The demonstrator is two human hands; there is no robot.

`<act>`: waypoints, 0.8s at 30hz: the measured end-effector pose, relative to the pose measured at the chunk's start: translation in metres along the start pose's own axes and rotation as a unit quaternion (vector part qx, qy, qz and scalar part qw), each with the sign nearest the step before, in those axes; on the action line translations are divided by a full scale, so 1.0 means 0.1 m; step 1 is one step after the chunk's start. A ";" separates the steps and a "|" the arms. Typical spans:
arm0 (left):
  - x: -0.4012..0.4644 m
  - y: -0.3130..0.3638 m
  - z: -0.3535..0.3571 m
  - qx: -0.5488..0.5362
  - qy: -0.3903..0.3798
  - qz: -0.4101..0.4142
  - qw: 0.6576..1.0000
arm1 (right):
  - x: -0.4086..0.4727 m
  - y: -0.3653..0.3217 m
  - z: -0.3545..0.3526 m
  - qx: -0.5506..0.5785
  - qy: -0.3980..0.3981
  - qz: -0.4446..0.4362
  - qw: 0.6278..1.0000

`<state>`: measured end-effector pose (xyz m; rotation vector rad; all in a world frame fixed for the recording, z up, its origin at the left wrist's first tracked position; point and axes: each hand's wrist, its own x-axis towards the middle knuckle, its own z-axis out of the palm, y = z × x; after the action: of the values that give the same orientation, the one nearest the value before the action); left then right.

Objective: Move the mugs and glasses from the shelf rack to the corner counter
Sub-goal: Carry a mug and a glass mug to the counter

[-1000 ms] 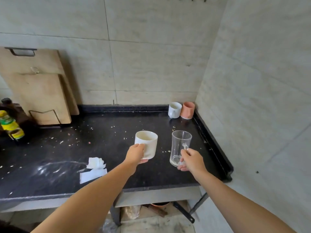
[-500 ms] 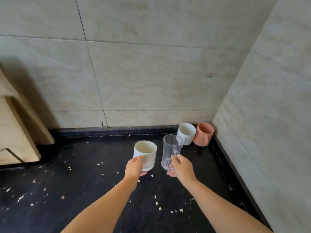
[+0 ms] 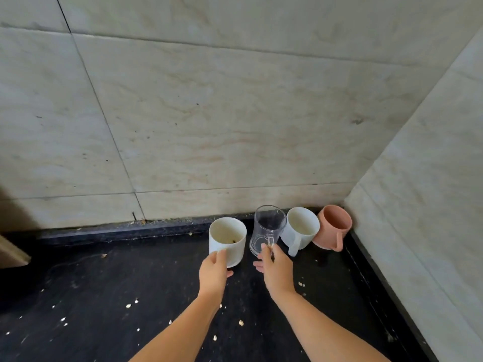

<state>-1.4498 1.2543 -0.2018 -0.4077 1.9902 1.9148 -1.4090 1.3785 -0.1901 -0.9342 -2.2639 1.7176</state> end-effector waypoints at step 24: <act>0.35 -0.11 0.22 0.028 -0.019 -0.022 0.999 | 0.41 0.19 0.07 0.012 -0.016 0.045 0.999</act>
<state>-1.4750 1.2767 -0.2279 -0.3936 1.9877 1.8228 -1.4374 1.3979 -0.2198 -1.0273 -2.2470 1.8047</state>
